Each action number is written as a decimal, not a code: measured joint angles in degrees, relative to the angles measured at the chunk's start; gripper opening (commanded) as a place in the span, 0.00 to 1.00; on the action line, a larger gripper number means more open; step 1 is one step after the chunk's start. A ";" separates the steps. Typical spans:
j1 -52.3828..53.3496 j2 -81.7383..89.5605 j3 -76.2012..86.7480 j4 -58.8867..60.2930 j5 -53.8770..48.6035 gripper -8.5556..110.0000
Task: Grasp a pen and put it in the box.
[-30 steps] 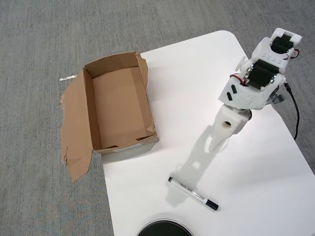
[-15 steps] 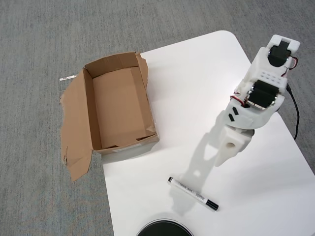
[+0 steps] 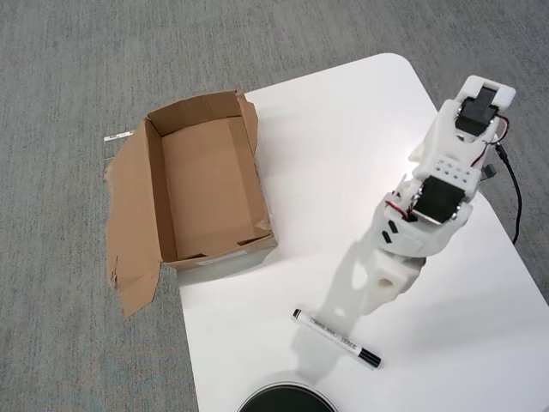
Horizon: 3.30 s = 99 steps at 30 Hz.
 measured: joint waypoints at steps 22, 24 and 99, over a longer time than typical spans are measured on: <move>-2.99 -11.25 -1.58 -1.93 0.00 0.08; -2.90 -12.13 -3.25 -2.90 0.00 0.08; -2.02 -30.50 -27.86 8.96 0.00 0.08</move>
